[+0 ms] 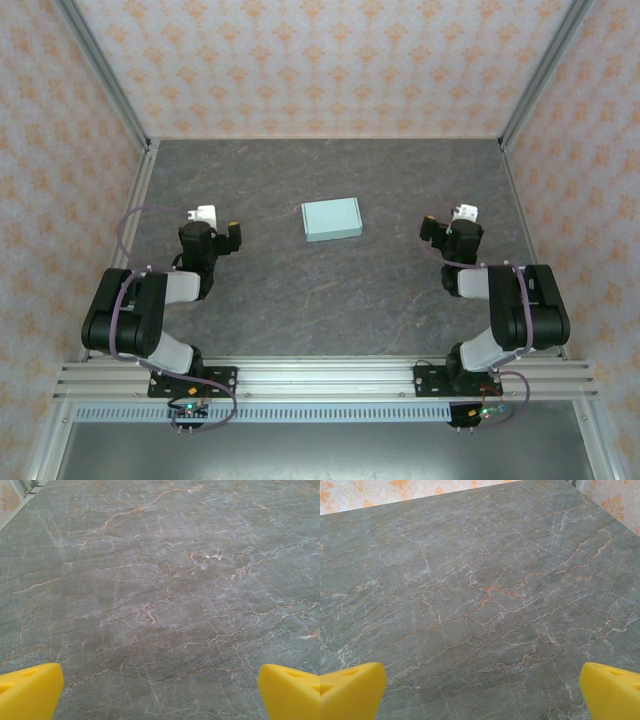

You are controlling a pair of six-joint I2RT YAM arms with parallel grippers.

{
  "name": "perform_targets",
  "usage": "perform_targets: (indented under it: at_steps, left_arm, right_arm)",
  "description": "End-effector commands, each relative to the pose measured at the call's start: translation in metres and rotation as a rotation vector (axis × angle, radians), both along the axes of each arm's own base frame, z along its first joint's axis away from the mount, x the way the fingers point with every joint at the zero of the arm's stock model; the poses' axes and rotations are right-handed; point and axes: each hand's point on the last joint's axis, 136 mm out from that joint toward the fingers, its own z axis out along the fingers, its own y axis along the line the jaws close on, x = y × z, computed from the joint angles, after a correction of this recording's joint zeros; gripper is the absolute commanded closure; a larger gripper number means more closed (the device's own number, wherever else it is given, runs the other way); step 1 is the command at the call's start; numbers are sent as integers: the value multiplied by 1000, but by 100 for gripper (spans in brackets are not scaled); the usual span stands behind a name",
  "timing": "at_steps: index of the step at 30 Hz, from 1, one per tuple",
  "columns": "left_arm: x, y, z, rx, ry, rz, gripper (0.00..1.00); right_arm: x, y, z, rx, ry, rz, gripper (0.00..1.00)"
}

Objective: Fold the paper box

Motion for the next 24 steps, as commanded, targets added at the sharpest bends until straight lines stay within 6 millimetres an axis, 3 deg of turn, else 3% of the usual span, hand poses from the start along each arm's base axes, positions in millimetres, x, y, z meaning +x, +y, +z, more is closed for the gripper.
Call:
perform_targets:
  at_steps: [1,24]
  left_arm:
    - [10,2,18,16,-59,4,0]
    - [10,2,18,17,-58,5,0]
  right_arm:
    - [4,3,7,12,-19,4,1]
    - [4,4,6,0,-17,-1,1]
